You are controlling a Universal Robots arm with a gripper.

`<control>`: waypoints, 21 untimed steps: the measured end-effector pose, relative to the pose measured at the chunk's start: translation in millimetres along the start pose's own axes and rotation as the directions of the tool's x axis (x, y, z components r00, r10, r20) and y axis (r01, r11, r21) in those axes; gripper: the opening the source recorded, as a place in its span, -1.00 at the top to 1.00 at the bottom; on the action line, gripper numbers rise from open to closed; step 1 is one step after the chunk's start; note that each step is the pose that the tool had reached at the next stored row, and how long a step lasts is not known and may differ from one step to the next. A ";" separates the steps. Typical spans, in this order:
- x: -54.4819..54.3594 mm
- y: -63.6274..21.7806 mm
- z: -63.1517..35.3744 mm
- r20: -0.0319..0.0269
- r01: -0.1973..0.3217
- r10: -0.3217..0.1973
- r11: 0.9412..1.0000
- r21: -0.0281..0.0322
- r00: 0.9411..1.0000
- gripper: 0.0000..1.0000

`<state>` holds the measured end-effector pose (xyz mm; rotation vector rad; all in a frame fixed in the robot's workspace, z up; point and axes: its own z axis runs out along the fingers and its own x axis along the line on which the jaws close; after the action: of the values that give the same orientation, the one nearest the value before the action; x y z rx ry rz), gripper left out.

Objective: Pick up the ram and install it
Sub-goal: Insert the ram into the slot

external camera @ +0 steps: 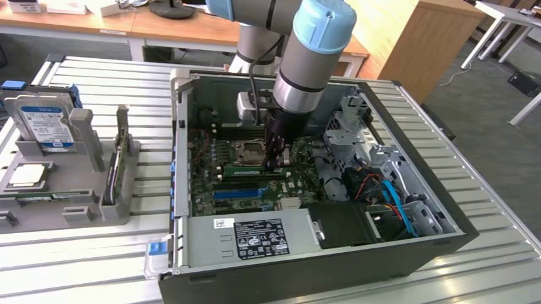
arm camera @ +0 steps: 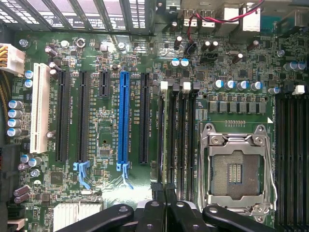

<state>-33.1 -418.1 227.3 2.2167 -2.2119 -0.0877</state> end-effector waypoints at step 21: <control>0.4 0.5 1.6 0.001 -0.022 0.022 1.000 0.001 1.000 0.76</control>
<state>-33.7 -418.5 225.7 2.1932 -2.2361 -0.0877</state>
